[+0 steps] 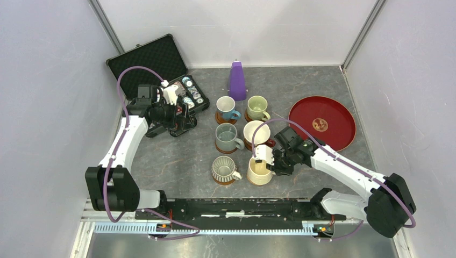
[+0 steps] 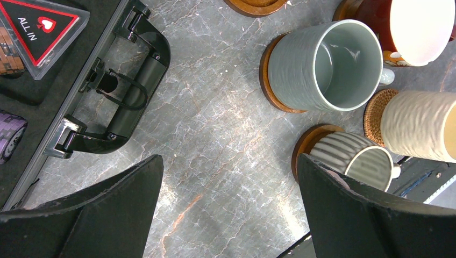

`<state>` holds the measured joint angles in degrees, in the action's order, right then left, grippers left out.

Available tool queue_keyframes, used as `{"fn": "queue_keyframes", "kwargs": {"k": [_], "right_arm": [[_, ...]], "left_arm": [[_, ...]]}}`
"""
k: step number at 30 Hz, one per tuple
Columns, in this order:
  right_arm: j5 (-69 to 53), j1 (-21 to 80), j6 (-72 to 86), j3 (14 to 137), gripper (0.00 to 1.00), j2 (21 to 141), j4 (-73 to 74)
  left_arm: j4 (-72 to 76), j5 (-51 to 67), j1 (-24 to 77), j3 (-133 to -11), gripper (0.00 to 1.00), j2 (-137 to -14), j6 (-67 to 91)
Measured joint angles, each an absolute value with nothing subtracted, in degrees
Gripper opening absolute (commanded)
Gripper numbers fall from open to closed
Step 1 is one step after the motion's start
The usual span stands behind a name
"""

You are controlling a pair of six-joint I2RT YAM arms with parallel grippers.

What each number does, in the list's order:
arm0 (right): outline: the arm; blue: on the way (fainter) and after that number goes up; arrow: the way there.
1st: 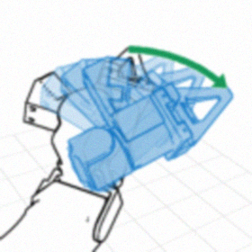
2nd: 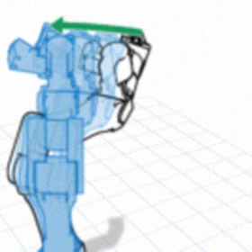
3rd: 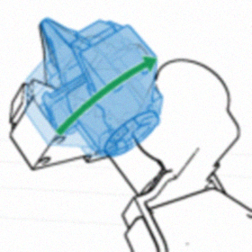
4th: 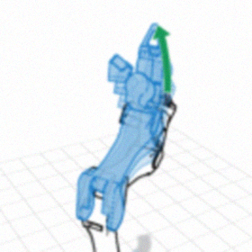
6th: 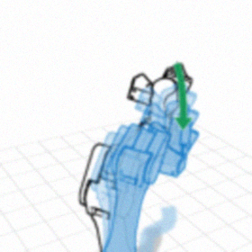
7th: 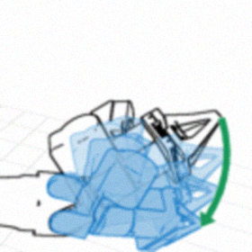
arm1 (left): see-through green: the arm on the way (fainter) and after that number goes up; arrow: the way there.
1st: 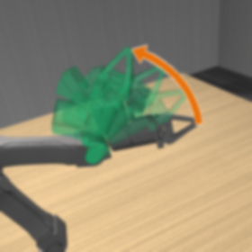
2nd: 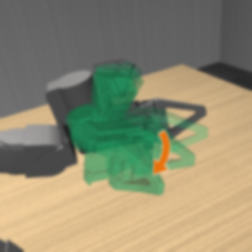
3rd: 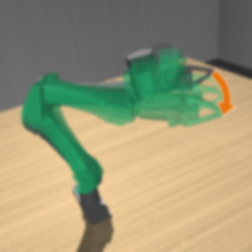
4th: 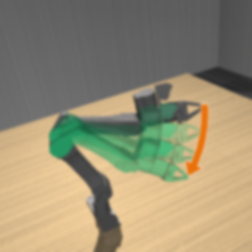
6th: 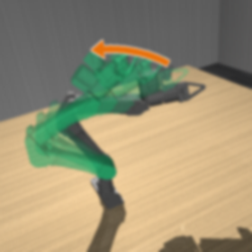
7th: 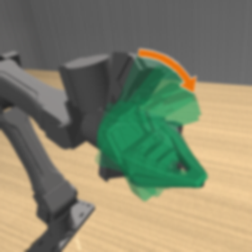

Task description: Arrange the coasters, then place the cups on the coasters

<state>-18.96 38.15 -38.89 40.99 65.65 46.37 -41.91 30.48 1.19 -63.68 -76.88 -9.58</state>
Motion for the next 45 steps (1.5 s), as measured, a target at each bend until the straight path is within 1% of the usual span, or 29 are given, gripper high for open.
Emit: {"fn": "queue_keyframes", "kwargs": {"k": [17,23,27,29,30,32,33,36,39,42,45], "right_arm": [[-19.29,38.15,-41.45,39.48,0.02,66.11,44.6],[-19.29,38.15,-41.93,39.09,0.08,66.5,43.53],[-19.29,38.15,-42.04,38.74,0.1,66.5,43.31],[-19.29,38.15,-42.19,38.72,0.15,66.57,43.29],[-19.29,38.15,-42.33,38.63,0.22,66.59,43.18],[-19.29,38.15,-42.48,38.5,0.32,66.61,43.09],[-19.31,38.15,-42.57,38.44,0.35,66.61,43.11],[-20.18,38.15,-43.07,38.41,0.38,66.61,42.26],[-20.73,38.15,-43.4,38.39,0.46,66.61,41.78],[-20.95,38.15,-43.81,38.41,0.61,66.61,41.65],[-20.99,38.15,-44.86,38.44,0.72,66.61,42.37]], "left_arm": [[-41.89,30.46,1.19,-63.68,1.0,-77.17,-9.58],[-41.89,30.46,1.19,-63.68,1.0,-77.28,-9.58],[-41.89,30.46,1.19,-63.68,1.0,-77.34,-9.58],[-41.89,30.46,1.19,-63.68,1.0,-77.36,-9.58],[-41.89,30.46,1.19,-63.68,1.0,-77.36,-9.58],[-41.89,30.46,1.19,-63.68,1.0,-77.36,-9.58],[-41.89,30.46,1.19,-63.68,1.0,-77.36,-9.58],[-41.87,30.46,1.19,-63.68,1.0,-77.38,-9.58],[-41.87,30.44,1.19,-63.68,1.0,-77.38,-9.58],[-41.87,30.41,1.19,-63.68,1.0,-77.41,-9.58],[-41.87,30.37,1.19,-63.68,1.0,-77.41,-9.58]]}}
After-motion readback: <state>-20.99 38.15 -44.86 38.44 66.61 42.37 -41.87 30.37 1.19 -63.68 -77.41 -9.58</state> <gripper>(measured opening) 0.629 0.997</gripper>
